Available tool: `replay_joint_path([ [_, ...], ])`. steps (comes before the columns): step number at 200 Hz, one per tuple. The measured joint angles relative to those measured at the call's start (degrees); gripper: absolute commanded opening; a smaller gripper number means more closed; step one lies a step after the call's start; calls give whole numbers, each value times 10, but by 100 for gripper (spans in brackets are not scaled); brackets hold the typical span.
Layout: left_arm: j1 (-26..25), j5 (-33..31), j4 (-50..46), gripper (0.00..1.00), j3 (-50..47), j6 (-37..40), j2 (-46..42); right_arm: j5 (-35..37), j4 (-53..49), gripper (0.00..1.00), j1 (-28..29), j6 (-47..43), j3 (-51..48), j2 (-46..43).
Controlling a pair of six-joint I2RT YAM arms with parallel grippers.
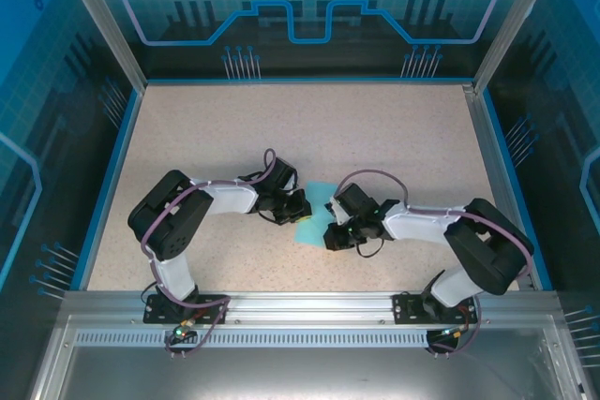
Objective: Fold a paper plane with a square sheet of paper (pick it up from the middle)
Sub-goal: Fold the triangle a second time at the center of the table, then turn over the paper at the center of the table.
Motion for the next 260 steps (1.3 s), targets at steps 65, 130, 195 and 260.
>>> replay_joint_path([
  [65,-3,4,11,18,-4,5,-5,58,-62,16,-2,73,20,-62],
  [130,-10,-2,-10,41,-2,6,-67,125,-56,44,-32,128,27,-63],
  [195,-10,-27,15,44,-60,-29,-130,82,-29,44,-83,105,45,-26],
  [260,-12,-31,17,43,-77,-46,-130,22,-2,31,-85,59,89,24],
])
